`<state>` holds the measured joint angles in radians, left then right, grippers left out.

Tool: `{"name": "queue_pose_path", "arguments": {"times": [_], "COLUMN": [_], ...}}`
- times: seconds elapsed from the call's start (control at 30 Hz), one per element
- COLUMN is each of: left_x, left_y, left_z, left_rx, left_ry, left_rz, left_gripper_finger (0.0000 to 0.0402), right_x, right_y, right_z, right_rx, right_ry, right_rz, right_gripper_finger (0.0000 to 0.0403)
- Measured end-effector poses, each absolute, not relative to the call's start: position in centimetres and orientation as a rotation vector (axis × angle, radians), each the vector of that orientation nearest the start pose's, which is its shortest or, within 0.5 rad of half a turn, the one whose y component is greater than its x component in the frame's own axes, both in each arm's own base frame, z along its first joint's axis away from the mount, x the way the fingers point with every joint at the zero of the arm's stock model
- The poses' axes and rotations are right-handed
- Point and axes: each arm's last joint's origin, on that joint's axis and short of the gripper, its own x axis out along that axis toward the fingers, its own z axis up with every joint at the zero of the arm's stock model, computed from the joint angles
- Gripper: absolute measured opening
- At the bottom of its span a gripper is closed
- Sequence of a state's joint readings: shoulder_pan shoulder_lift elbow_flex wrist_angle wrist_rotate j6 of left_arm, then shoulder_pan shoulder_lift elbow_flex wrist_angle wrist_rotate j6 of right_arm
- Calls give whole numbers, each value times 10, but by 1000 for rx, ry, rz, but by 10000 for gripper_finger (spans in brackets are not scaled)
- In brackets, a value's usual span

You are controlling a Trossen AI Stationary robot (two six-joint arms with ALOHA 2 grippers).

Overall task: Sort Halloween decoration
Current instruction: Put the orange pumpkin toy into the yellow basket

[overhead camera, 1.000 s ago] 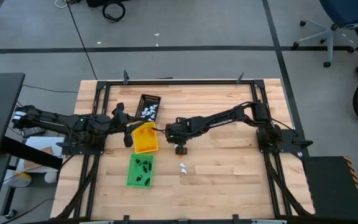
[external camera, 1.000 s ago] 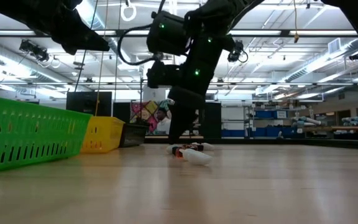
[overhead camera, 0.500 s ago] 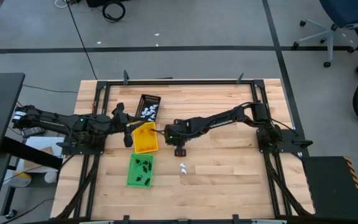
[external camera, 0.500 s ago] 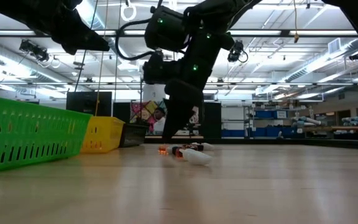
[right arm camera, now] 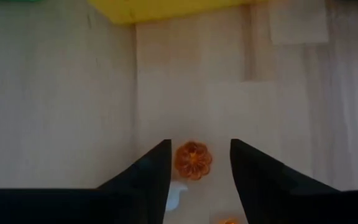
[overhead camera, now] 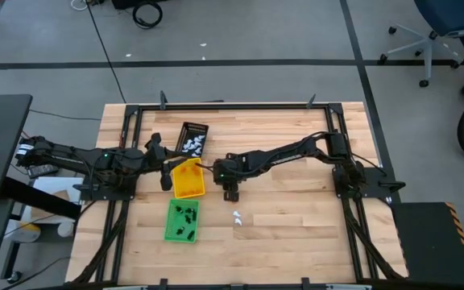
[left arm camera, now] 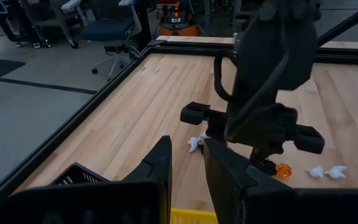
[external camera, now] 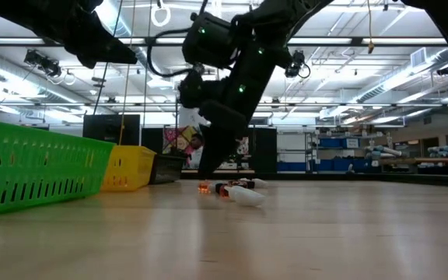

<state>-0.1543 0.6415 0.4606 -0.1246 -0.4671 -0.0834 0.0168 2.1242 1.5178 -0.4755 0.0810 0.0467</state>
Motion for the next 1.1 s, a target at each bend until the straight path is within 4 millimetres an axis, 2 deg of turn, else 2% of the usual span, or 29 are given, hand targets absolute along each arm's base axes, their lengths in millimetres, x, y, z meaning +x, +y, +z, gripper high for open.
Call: {"name": "queue_pose_path", "arguments": {"times": [0.33,0.6,0.8,0.9,1.1], "left_x": [150,150,150,150,150], "left_y": [-10,-10,-10,-10,-10], "left_z": [248,248,248,248,248], "left_rx": [12,12,12,12,11], "left_ry": [279,278,279,279,278], "left_rz": [322,322,322,322,322], "left_gripper_finger": [69,69,69,69,69], "right_x": [432,432,434,440,457], "right_y": [6,7,16,20,25], "right_z": [131,131,133,142,172], "right_rx": [-8,-25,-29,-43,-132], "right_ry": [1054,1050,1020,987,882], "right_rz": [-82,-74,-62,-46,-70], "right_gripper_finger": [156,95,94,96,97]}}
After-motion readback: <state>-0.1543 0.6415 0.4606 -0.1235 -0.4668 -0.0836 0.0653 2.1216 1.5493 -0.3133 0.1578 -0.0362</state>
